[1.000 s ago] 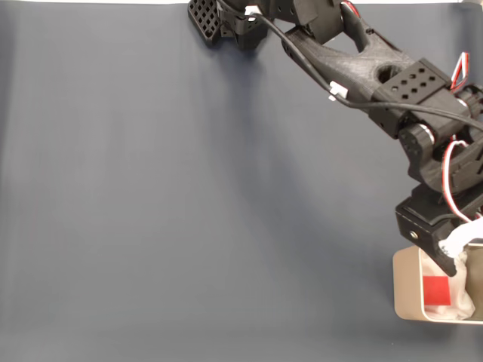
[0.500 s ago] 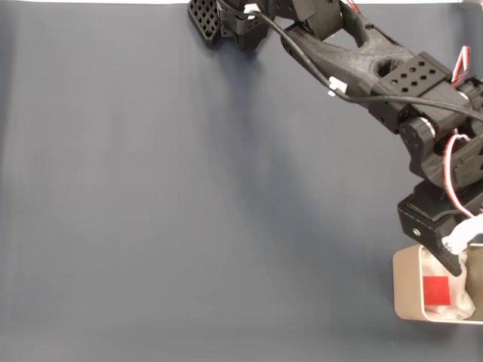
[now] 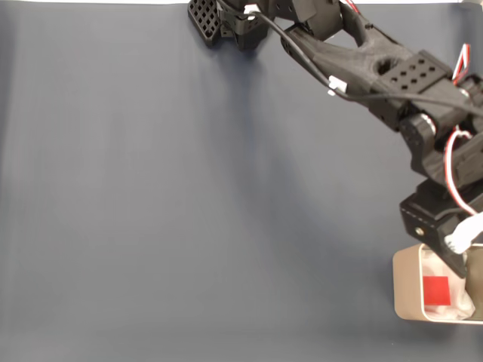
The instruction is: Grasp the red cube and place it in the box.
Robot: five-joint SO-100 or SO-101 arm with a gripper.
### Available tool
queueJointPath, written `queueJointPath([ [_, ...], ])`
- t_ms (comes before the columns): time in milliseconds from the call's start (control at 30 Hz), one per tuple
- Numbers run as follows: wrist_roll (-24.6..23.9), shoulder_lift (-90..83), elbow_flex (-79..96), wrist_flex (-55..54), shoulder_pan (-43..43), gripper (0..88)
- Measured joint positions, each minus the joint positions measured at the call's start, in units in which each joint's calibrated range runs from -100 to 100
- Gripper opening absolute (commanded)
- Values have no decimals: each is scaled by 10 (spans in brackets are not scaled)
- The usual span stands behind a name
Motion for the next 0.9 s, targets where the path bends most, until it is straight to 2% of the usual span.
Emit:
queueJointPath([
  [200, 0, 33, -109, 48, 1, 177],
  [367, 0, 31, -113, 59, 11, 0],
  [600, -4, -55, 13, 43, 44, 0],
  [900, -9, -284, 346, -39, 126, 0],
])
